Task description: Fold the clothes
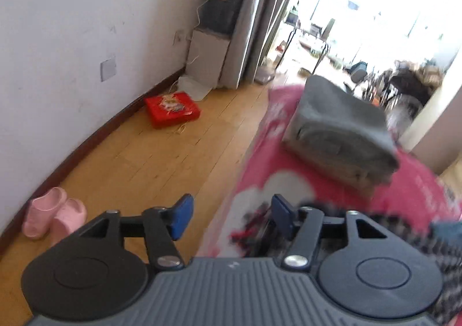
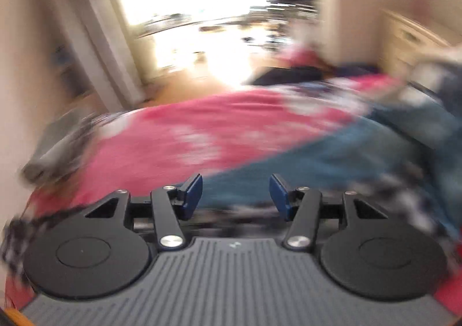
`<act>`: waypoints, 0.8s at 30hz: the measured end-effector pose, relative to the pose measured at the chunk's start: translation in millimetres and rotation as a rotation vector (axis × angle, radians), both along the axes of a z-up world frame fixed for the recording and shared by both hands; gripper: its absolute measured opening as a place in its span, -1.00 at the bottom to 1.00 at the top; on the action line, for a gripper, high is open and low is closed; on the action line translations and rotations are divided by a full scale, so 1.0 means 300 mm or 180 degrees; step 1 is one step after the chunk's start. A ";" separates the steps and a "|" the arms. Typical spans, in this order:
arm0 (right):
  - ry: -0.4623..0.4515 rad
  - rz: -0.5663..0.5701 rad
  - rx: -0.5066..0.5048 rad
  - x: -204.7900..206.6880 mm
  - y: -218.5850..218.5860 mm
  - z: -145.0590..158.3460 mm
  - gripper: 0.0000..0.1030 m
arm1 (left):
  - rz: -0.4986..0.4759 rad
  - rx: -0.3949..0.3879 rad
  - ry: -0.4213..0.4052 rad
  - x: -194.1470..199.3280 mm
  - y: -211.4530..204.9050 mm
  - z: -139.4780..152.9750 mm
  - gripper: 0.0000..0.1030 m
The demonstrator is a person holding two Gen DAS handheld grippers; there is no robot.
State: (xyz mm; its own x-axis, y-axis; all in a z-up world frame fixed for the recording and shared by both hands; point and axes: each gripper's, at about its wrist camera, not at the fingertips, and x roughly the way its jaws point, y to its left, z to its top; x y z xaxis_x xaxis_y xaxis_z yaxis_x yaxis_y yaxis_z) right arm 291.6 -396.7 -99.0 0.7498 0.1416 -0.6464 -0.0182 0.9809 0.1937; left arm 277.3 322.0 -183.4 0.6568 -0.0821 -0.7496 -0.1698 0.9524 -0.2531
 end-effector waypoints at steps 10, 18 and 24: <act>-0.0153 0.2791 -0.0701 0.221 0.967 -0.130 0.00 | -0.0464 -0.0111 -0.0136 -0.065 -0.191 -0.215 0.18; -0.0159 0.3654 -0.1205 0.302 1.399 -0.250 0.00 | -0.0547 -0.0290 -0.0175 0.002 -0.210 -0.319 -0.16; 0.0150 0.3794 -0.1012 0.374 1.527 -0.322 -0.27 | -0.0393 -0.0490 -0.0324 -0.033 -0.181 -0.346 -0.59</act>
